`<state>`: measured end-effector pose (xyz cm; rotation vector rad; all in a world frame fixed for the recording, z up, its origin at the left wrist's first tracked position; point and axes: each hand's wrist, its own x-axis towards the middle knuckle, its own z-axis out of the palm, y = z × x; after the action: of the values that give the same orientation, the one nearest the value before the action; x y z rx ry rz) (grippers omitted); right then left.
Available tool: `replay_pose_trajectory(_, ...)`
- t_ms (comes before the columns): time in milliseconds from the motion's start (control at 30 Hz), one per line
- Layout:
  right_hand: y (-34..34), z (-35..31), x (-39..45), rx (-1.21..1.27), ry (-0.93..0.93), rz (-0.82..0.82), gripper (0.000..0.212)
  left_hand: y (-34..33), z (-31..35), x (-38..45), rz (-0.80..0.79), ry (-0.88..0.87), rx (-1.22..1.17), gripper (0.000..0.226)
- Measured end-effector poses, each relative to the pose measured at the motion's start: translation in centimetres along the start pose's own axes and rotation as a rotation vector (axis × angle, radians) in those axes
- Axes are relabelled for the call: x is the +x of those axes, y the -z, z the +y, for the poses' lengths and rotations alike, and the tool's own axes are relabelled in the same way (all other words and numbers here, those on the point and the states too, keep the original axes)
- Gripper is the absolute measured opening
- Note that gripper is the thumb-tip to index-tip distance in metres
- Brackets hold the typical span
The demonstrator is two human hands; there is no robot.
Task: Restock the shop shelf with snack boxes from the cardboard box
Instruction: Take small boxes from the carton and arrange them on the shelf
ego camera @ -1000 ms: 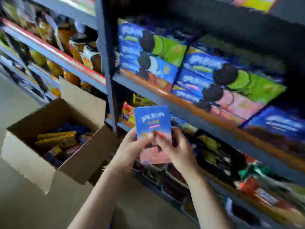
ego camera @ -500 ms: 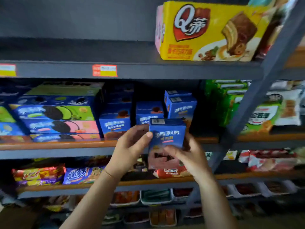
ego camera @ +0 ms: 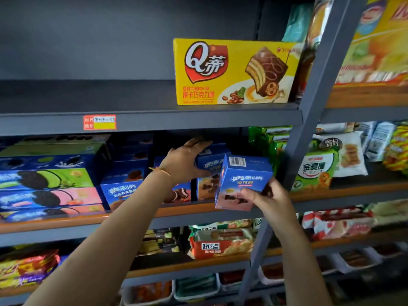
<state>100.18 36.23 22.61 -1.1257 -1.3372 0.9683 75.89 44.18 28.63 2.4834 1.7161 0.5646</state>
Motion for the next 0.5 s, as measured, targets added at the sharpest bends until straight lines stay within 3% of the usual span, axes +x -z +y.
replay_pose_trajectory(300, -0.1, 0.6, 1.4, -0.031, 0.007, 0.033, 0.032, -1.0, -0.3, 0.6, 0.061, -0.08, 0.061, 0.081)
replay_pose_trajectory(500, -1.1, 0.9, 2.9, -0.034, 0.039, 0.007, 0.038, -0.4, 0.0, 1.2, 0.005, -0.048, 0.039, 0.069)
